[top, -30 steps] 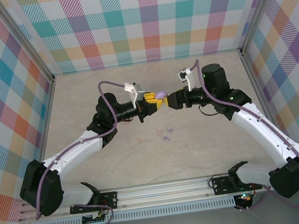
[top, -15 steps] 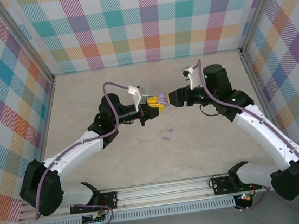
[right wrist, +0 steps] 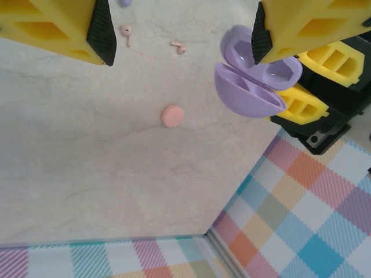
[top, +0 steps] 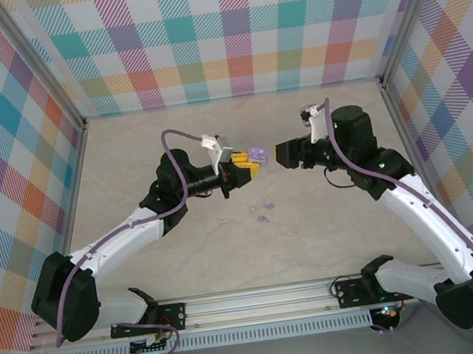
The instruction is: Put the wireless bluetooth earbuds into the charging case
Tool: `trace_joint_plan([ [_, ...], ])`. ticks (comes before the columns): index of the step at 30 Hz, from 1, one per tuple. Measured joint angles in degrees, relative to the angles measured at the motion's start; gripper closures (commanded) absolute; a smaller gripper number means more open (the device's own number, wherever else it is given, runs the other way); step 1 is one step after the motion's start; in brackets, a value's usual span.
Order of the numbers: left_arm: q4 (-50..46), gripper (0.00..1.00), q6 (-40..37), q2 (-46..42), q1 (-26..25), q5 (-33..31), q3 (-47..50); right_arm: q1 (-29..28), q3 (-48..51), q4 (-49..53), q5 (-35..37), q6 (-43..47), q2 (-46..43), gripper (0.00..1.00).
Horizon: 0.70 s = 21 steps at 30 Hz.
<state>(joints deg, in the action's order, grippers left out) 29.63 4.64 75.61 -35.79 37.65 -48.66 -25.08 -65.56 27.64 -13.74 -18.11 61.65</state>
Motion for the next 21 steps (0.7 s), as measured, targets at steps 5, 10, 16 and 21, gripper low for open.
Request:
trace_joint_plan([
  [5,0.8,0.85,2.5,-0.1,1.5,0.0,1.1,2.0,1.7,4.7,3.4,-0.2,2.8,0.41],
  [10,0.3,0.86,3.3,-3.2,1.5,-1.2,3.2,2.6,7.3,6.8,2.1,-0.8,7.1,0.53],
  [16,-3.1,0.87,3.9,-8.0,1.4,-4.3,3.5,2.3,12.2,5.6,-6.0,-1.2,14.3,0.63],
  [21,-6.2,0.86,4.6,-11.1,1.4,-6.4,4.0,0.1,13.5,2.8,-9.6,-2.4,20.9,0.71],
])
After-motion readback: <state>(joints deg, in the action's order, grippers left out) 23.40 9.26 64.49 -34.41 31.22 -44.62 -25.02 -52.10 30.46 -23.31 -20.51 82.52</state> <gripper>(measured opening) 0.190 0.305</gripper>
